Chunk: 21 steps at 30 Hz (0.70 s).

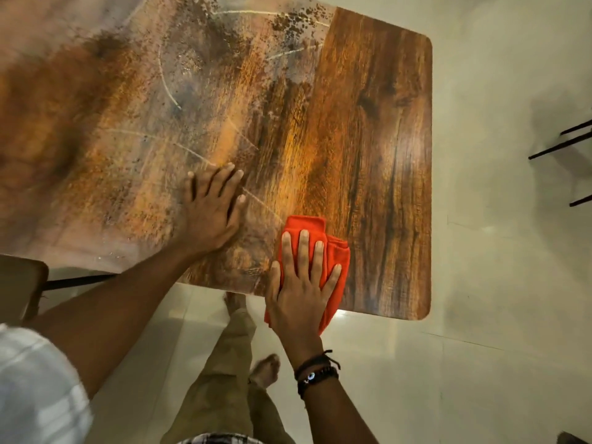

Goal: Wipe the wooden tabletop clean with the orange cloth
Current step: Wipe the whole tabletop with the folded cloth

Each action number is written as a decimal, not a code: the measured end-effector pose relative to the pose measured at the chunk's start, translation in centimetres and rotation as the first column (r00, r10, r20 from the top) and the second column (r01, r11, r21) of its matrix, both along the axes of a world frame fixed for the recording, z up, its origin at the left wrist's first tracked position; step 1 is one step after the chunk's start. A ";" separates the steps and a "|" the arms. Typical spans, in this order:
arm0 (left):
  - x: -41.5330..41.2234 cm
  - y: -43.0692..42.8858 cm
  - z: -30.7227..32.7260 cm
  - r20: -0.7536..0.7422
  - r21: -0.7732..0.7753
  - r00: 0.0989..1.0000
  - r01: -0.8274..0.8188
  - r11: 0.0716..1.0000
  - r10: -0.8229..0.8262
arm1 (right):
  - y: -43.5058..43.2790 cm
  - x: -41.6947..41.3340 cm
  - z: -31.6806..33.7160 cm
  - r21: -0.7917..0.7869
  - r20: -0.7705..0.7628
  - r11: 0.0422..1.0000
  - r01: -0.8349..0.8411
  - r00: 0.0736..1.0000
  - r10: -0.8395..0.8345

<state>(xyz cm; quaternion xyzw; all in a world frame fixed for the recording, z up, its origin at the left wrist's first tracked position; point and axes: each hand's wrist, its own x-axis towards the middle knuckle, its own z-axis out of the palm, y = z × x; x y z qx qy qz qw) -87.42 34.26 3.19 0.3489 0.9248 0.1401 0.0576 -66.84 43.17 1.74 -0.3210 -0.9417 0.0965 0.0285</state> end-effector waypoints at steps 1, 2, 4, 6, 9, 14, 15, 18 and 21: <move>0.0 0.1 0.0 0.006 -0.020 1.000 0.004 1.000 -0.004 | 0.2 -0.5 0.0 0.004 0.020 1.000 -0.010 1.000 0.010; -0.1 0.1 -0.1 0.008 -0.033 1.000 0.007 0.999 -0.006 | 0.6 -1.2 0.1 0.007 0.031 1.000 -0.019 0.999 0.019; -0.2 0.1 -0.2 0.012 -0.045 1.000 0.008 0.999 -0.007 | 1.7 -3.0 0.2 0.000 0.022 1.000 -0.026 0.999 0.026; -0.2 0.1 -0.4 0.006 -0.050 1.000 0.008 0.999 -0.008 | 3.0 -5.3 0.3 -0.002 -0.001 1.000 -0.012 1.000 0.012; -0.2 0.3 -0.6 -0.008 -0.050 1.000 0.003 0.999 -0.004 | 5.7 -9.7 0.0 0.018 -0.012 1.000 0.002 1.000 -0.001; -0.2 0.3 -0.7 -0.031 -0.060 1.000 0.000 0.998 -0.002 | 9.0 -15.8 0.0 -0.034 0.015 0.999 0.035 0.999 -0.035; -0.2 0.4 -0.7 -0.033 -0.058 0.999 0.002 0.998 -0.004 | 9.1 -16.2 0.0 -0.032 0.011 0.998 0.049 0.999 -0.048; -0.1 0.4 -0.7 -0.031 -0.056 0.999 0.007 0.998 -0.008 | 8.3 -15.3 -0.1 -0.001 0.000 0.999 0.051 0.999 -0.051; 0.0 0.5 -0.6 -0.028 -0.064 1.000 0.002 0.998 -0.004 | 5.8 -12.8 -0.1 -0.010 -0.070 1.000 0.016 0.997 -0.016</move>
